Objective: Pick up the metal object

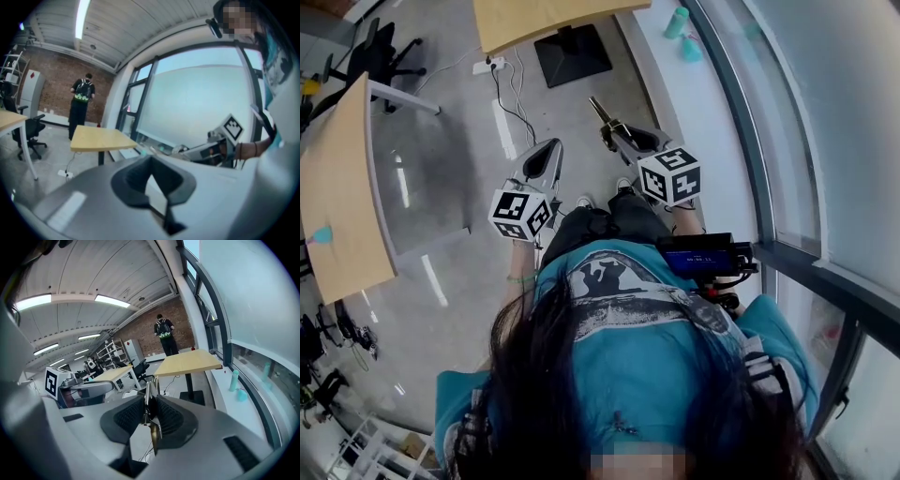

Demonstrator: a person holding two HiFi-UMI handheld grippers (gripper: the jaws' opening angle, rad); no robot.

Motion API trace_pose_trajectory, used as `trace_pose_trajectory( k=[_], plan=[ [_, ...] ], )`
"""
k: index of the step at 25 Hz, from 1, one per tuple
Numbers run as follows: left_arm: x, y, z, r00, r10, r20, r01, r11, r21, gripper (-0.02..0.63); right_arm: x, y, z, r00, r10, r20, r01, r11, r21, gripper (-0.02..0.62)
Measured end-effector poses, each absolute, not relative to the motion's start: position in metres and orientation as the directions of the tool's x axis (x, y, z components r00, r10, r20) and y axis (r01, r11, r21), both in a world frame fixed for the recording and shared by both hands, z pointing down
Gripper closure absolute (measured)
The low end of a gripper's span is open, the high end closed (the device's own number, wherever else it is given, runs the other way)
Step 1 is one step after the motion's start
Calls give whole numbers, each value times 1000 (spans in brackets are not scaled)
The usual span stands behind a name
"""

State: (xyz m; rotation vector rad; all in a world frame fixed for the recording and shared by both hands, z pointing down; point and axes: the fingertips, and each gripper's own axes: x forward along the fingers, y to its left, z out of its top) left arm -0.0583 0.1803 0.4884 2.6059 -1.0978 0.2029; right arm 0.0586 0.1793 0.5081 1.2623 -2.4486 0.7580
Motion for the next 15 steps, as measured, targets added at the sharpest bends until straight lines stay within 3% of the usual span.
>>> trace_pose_trajectory(
  k=[15],
  plan=[
    [-63,182,485,697,-677,237,-717,-666,208,606,55,178,504,-576,-674,462,-817,484,-312,506]
  ],
)
